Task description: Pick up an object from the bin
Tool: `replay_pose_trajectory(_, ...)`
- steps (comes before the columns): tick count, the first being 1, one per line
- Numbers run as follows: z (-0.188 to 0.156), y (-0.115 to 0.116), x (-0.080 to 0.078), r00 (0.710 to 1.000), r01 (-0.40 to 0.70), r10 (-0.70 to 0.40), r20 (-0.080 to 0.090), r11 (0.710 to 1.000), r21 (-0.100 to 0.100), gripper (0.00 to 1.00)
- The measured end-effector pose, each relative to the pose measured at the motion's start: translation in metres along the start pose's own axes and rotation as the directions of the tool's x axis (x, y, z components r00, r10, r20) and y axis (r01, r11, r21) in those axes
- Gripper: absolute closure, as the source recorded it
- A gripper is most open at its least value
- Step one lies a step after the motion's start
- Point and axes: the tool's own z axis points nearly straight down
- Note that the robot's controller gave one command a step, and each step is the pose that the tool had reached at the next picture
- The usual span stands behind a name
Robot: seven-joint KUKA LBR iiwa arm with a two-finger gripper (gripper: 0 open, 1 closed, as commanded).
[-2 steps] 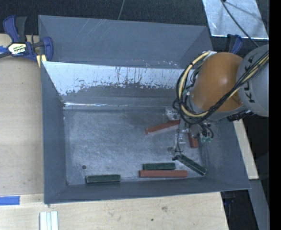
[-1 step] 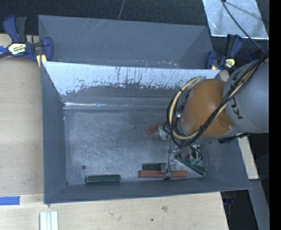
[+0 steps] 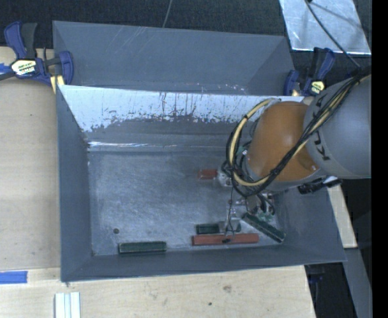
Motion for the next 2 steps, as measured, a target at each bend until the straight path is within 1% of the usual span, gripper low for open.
replay_pose_trajectory(1, -0.055, 0.033, 0.022, 0.951, -0.31, 0.31, -0.001, 0.951, -0.001, 0.0)
replay_pose_trajectory(2, -0.075, 0.04, 0.023, 0.977, -0.213, 0.213, 0.003, 0.977, -0.003, 0.0)
